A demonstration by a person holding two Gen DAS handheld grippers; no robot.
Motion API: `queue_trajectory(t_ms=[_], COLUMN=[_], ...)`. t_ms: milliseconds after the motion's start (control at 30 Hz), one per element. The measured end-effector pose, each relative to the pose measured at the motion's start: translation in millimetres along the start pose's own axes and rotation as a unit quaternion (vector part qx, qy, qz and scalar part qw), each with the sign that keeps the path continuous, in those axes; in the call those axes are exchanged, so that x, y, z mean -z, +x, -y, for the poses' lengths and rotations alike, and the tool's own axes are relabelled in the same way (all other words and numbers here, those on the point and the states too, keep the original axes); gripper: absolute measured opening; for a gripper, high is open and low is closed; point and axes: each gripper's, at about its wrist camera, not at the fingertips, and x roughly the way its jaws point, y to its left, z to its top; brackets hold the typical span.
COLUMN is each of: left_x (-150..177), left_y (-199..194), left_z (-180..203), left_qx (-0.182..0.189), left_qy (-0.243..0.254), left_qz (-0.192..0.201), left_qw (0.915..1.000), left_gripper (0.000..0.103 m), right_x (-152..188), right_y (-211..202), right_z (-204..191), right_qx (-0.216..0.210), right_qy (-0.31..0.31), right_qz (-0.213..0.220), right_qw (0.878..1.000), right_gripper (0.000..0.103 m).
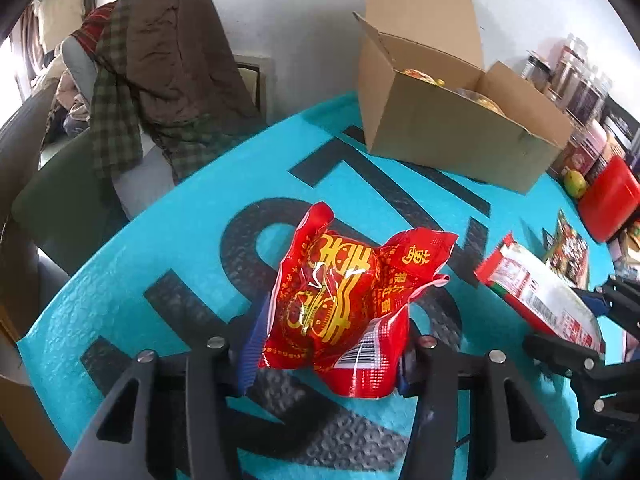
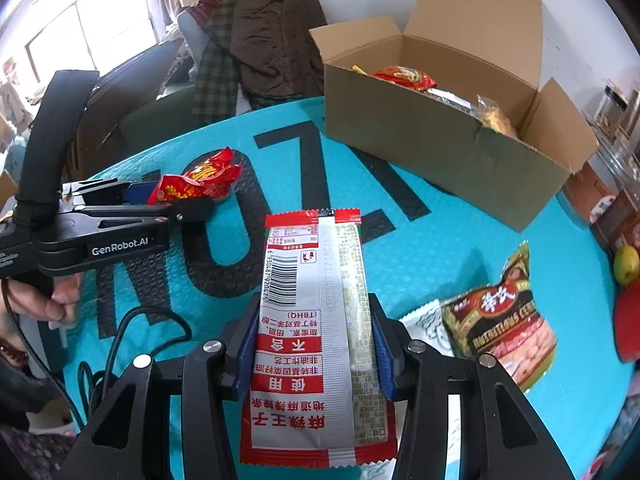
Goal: Organize snacks
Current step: 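Lift and carry the red snack bag and white-and-red packet over the box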
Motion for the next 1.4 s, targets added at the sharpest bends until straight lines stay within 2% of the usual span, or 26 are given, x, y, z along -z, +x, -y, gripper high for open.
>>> queue_trajectory(t_ms=[500, 667, 867, 967, 1067, 1233, 1300, 1400], left_x=[50, 62, 72, 73, 74, 75, 76, 77], left_y=[-41, -55, -45, -44, -35, -34, -35, -38], left_z=[30, 40, 48, 53, 53, 58, 59, 56], left_qx=[0.023, 0.016, 0.012, 0.002, -0.005, 0.004, 0.008, 0.013], left_qy=[0.047, 0.061, 0.068, 0.084, 0.085, 0.103, 0.103, 0.091], left_qz=[-0.020, -0.017, -0.033, -0.027, -0.040, -0.018, -0.013, -0.013], left_qw=[0.9985, 0.9978, 0.9971, 0.9961, 0.9955, 0.9945, 0.9945, 0.9956], left_gripper=[0.050, 0.050, 0.050, 0.052, 0.054, 0.055, 0.048, 0.047], right_x=[28, 38, 50, 58, 65, 73, 75, 77], right_y=[-26, -37, -47, -46, -45, -43, -45, -47], right_z=[-8, -12, -18, -19, -19, -17, -17, -18], right_qx=[-0.003, -0.007, -0.017, -0.016, -0.014, -0.013, -0.011, -0.006], right_qy=[0.019, 0.023, 0.027, 0.034, 0.042, 0.058, 0.060, 0.060], right_qz=[0.021, 0.031, 0.040, 0.035, 0.029, 0.022, 0.022, 0.024], right_qw=[1.000, 0.999, 0.999, 0.999, 0.999, 0.998, 0.998, 0.998], right_gripper=[0.047, 0.047, 0.047, 0.047, 0.047, 0.047, 0.047, 0.047])
